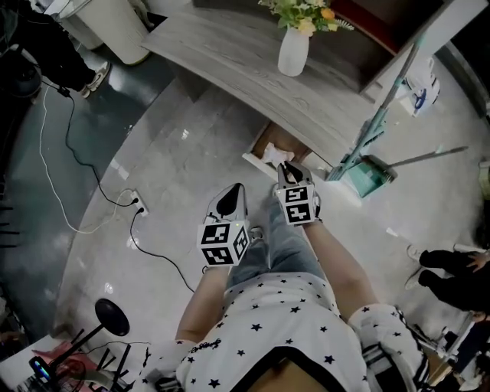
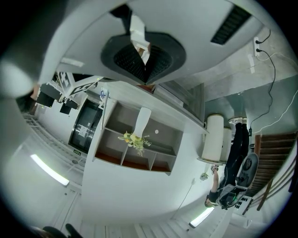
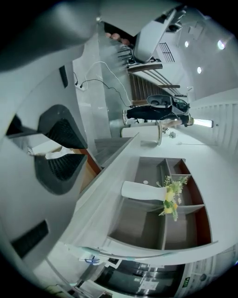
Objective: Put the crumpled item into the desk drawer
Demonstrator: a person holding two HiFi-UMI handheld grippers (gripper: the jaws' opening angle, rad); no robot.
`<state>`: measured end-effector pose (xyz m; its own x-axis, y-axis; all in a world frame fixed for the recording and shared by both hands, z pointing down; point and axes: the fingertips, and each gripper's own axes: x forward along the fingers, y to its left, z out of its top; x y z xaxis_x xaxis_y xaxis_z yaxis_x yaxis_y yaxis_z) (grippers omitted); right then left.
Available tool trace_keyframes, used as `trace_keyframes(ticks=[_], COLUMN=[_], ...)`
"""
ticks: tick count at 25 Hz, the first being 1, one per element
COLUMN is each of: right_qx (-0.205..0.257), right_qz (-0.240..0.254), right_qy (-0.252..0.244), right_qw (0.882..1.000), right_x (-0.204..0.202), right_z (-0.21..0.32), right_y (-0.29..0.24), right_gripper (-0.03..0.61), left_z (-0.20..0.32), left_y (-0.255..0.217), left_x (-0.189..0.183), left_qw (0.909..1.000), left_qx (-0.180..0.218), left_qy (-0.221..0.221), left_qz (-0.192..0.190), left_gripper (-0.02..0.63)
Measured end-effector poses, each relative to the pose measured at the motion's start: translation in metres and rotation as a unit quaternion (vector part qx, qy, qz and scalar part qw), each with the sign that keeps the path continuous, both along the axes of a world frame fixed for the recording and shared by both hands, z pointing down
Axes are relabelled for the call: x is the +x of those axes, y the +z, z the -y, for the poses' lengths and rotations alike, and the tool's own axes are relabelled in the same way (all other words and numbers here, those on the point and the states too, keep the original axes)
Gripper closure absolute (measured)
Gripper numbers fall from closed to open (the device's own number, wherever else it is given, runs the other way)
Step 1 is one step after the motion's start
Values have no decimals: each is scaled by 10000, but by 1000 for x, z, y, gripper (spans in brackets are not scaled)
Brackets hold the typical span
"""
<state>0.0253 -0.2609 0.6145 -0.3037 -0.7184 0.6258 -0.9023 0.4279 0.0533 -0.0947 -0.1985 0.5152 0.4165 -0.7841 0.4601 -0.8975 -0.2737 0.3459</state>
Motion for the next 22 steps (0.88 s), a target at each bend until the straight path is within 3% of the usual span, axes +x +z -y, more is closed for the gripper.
trace_keyframes(ticks=[8, 22], right_qx=[424, 885], right_qz=[321, 851], right_qy=[224, 183], right_qw=[9983, 9923], right_x=[6, 11], right_z=[-37, -93], right_y=[-52, -125], right_gripper=[580, 584], left_z=[-24, -49], left_y=[-19, -45], left_x=[6, 19], left_qw=[9995, 9963], left_qx=[188, 469], left_qy=[234, 702], left_qz=[84, 160], left_gripper=[601, 602])
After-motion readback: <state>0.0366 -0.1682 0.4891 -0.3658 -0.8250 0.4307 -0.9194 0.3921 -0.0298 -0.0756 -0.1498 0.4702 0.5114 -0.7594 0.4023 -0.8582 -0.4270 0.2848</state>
